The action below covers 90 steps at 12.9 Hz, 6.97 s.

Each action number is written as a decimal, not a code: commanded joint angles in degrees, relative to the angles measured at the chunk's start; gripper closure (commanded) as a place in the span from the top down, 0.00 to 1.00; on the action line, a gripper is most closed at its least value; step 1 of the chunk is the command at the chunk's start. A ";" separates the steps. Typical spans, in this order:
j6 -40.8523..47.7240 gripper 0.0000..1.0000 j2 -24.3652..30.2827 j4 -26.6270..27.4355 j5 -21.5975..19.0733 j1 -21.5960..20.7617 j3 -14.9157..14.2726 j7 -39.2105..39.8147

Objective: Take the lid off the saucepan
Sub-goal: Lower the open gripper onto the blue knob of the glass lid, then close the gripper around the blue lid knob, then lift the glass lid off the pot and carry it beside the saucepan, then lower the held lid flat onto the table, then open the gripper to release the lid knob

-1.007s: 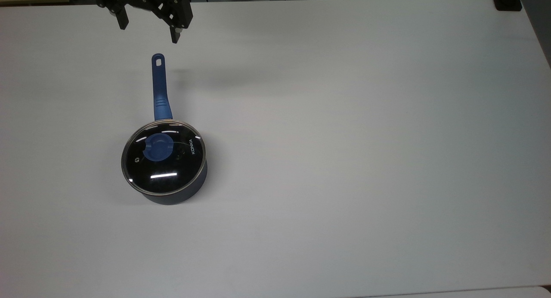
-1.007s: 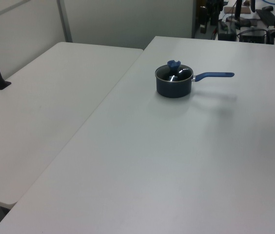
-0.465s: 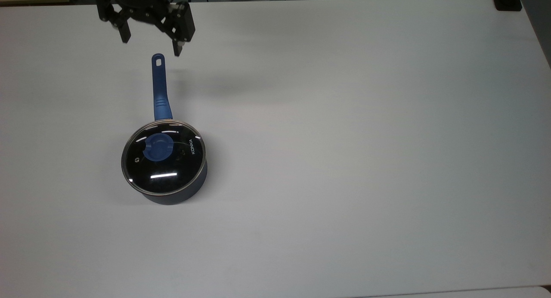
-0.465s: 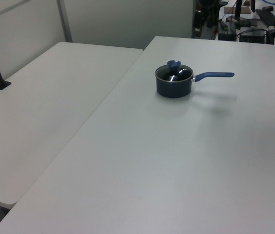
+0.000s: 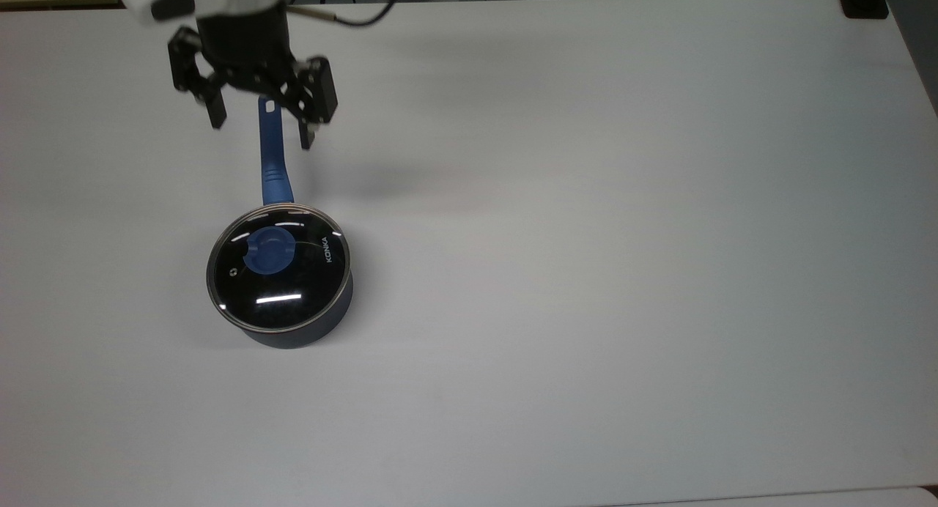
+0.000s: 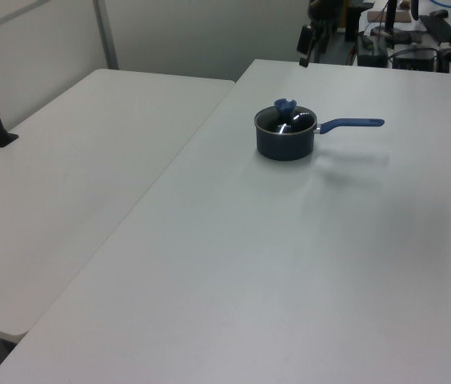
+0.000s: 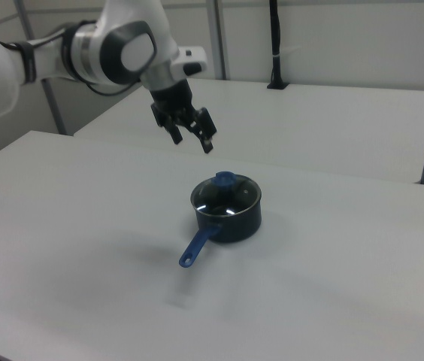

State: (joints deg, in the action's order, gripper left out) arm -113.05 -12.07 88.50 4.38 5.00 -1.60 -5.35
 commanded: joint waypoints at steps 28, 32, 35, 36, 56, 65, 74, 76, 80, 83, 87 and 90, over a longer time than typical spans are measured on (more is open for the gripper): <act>-15.88 0.56 -15.52 -2.45 0.01 1.59 -0.60 9.39; -15.80 0.48 -15.09 -2.54 -0.25 1.59 -0.43 10.44; -15.80 0.48 -14.12 -2.63 -0.52 1.68 -0.43 10.36; -15.71 0.48 -13.25 -2.63 -0.52 1.68 -0.43 10.36; -14.13 0.48 10.30 21.25 -0.34 -13.53 2.12 7.90; -17.09 0.48 17.26 35.07 0.10 -10.99 5.90 9.39; -22.30 0.48 12.00 37.89 0.80 -10.45 7.04 8.52; -24.40 0.48 10.59 37.98 0.80 -10.45 7.04 7.90; -24.85 0.48 8.30 37.89 1.41 -10.54 7.04 7.55; -24.85 0.48 7.33 37.89 2.29 -10.63 7.04 7.55; -24.85 0.51 6.54 37.89 3.00 -10.63 7.04 7.63; -24.06 0.55 5.92 37.89 3.09 -10.63 7.04 7.81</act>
State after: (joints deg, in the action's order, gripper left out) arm -136.32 -6.17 125.80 6.09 -5.79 5.01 3.00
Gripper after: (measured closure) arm 0.388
